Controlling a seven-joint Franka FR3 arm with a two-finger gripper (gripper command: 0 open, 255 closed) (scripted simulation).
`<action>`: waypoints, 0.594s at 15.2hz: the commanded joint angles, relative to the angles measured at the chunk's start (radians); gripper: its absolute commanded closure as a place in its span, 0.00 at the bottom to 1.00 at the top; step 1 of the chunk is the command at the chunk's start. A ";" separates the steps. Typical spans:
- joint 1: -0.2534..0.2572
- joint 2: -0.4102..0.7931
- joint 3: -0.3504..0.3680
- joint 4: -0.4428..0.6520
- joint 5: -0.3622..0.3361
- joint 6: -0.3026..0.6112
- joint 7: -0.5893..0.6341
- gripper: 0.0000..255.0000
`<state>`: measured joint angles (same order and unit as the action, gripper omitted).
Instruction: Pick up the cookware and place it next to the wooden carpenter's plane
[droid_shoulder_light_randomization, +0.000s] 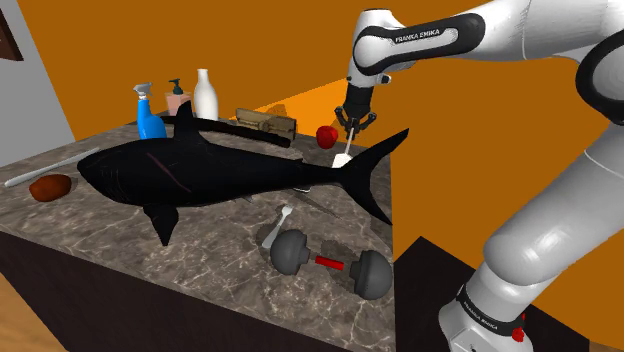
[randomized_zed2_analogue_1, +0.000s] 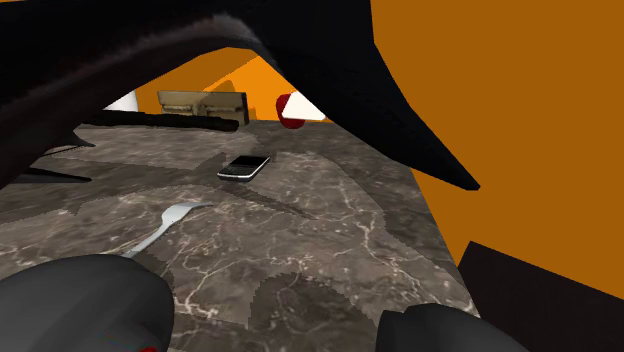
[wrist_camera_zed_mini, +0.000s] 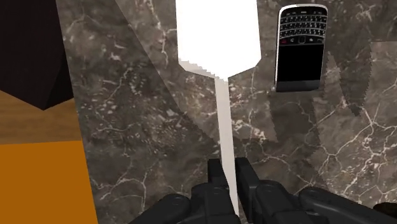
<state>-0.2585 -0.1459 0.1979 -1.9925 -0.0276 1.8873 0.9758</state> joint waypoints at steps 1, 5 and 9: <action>-0.002 0.077 0.004 0.088 -0.015 -0.013 0.007 1.00; 0.001 0.246 0.007 0.291 -0.050 -0.051 0.020 1.00; 0.017 0.429 0.006 0.535 -0.086 -0.117 0.028 1.00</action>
<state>-0.2472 0.2445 0.2028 -1.5098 -0.1060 1.7856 0.9986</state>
